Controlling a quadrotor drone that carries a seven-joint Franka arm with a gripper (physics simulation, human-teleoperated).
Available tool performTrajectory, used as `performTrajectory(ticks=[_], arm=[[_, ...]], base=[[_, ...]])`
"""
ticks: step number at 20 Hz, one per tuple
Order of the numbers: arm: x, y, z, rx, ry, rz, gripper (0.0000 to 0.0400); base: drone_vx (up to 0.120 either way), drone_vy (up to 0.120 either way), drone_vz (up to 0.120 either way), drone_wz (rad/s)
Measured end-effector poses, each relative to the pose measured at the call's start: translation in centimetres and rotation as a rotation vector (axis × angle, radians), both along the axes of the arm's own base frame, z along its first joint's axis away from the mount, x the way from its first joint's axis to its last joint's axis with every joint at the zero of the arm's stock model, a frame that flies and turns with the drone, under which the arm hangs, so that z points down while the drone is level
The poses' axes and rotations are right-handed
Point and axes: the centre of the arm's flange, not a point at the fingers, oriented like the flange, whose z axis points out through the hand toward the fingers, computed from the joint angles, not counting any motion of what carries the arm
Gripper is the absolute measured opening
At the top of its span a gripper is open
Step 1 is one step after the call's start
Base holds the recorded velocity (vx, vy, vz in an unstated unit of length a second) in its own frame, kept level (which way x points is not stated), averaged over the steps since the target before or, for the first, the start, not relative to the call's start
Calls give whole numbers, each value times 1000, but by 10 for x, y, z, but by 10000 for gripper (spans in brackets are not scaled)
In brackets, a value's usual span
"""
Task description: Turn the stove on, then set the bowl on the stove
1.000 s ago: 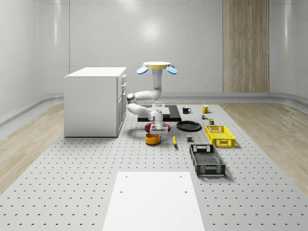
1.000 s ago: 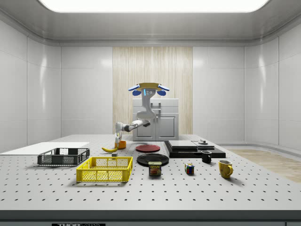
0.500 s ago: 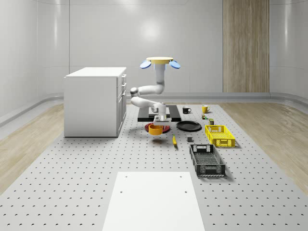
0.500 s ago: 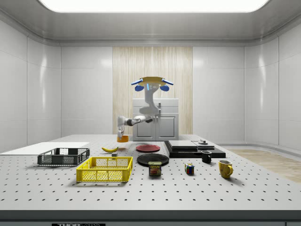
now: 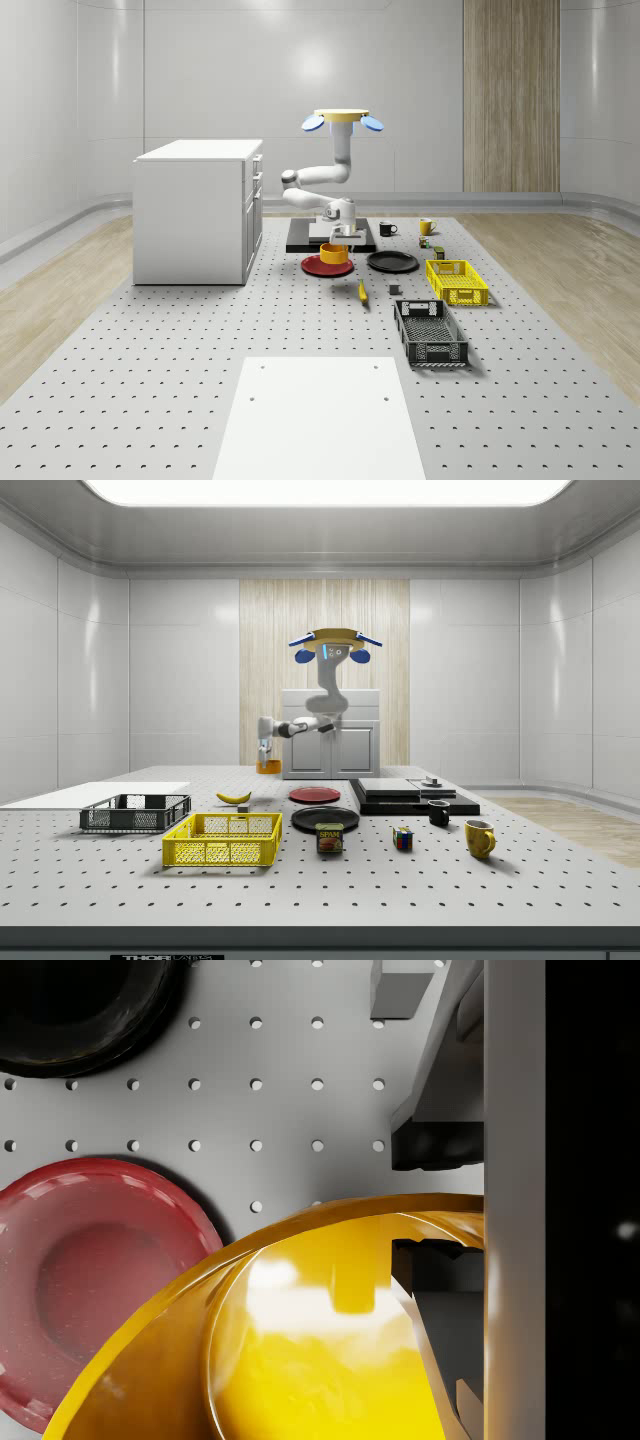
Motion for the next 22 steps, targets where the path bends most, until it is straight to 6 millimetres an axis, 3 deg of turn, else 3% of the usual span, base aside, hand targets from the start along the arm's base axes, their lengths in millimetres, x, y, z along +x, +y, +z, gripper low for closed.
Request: performTrajectory(ticks=[15,22], arm=[[0,0,0,0,0,0,100],[0,0,0,0,0,0,100]], base=[[-120,27,37,0],[-120,-34,0,0]])
